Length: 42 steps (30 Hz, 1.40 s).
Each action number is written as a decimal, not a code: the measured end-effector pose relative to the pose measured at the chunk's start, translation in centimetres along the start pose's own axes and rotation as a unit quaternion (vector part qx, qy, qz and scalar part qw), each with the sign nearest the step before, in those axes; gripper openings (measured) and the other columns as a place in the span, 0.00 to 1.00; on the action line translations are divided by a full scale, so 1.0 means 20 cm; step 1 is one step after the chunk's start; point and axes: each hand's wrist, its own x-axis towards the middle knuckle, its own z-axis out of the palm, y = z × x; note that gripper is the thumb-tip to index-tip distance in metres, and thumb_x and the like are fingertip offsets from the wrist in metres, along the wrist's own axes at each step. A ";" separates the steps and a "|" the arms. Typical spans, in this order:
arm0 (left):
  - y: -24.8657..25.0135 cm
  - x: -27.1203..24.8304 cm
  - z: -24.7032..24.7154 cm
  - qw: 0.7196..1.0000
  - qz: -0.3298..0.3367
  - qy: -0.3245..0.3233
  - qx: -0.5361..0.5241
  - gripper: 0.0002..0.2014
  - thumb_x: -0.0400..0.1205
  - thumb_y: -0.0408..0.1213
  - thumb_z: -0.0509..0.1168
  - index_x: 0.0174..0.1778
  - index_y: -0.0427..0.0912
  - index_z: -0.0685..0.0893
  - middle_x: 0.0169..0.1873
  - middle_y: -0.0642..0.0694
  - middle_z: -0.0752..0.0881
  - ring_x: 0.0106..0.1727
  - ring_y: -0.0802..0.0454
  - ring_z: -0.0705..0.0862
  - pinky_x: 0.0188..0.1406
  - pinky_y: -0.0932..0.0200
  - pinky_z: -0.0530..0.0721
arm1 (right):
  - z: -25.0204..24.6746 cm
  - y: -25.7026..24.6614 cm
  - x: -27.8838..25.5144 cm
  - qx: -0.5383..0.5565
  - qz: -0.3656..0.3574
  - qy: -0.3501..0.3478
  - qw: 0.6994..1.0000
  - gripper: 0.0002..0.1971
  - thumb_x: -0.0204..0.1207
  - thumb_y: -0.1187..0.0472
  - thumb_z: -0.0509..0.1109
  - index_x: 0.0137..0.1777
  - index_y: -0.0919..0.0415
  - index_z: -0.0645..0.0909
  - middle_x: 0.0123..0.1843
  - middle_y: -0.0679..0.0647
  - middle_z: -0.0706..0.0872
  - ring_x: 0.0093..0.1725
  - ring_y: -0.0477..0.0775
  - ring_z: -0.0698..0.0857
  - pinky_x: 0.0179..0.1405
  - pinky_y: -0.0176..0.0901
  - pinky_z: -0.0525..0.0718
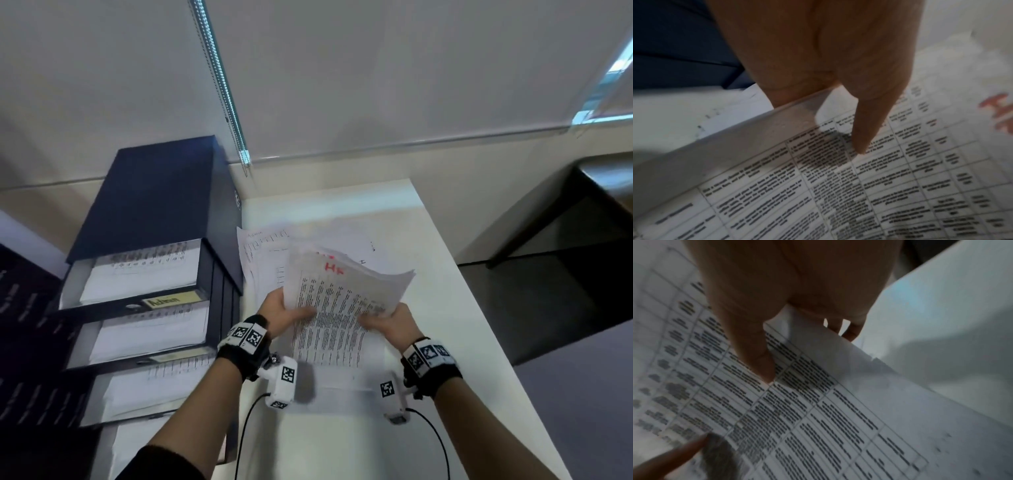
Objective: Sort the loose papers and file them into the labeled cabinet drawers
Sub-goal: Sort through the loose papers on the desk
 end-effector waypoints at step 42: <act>-0.51 -1.32 -1.01 0.953 -0.144 0.257 -0.077 0.36 0.74 0.28 0.74 0.77 0.43 0.67 0.61 0.40 0.86 0.57 0.41 0.88 0.59 0.42 0.86 | 1.36 -0.10 -0.68 0.137 0.178 -0.357 0.907 0.25 0.78 0.66 0.74 0.74 0.64 0.77 0.70 0.63 0.83 0.70 0.63 0.83 0.71 0.63 0.78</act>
